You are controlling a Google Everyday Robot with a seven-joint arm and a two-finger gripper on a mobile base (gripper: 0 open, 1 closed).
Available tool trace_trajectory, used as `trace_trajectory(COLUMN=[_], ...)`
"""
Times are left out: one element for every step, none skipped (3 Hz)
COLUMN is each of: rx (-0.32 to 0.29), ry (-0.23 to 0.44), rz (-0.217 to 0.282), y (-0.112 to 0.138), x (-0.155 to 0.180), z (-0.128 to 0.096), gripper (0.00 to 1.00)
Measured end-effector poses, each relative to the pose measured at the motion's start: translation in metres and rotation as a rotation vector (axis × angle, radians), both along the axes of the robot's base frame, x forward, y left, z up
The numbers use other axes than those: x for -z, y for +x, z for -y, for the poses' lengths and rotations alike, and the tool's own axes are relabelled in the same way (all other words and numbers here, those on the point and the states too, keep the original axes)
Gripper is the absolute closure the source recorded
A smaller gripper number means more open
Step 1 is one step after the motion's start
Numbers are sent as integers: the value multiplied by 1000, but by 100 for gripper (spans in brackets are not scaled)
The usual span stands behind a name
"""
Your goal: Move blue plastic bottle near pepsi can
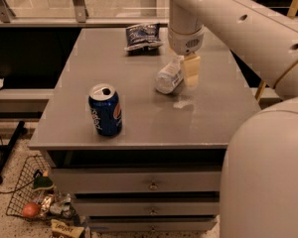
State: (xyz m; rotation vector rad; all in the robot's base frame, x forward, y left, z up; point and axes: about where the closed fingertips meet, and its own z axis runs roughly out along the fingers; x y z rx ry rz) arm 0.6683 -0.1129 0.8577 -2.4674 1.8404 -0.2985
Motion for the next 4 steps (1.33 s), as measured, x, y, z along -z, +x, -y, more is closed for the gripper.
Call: trace_trajectory(rx=[8,9,15,67], ry=[-6,-16,-15,13], rz=[-31,-50,-49,-7], y=[-1,-3,-4,-17], x=[8,12,8,-31], z=[-1,-4,-4,-13], gripper=[41,73,96,100])
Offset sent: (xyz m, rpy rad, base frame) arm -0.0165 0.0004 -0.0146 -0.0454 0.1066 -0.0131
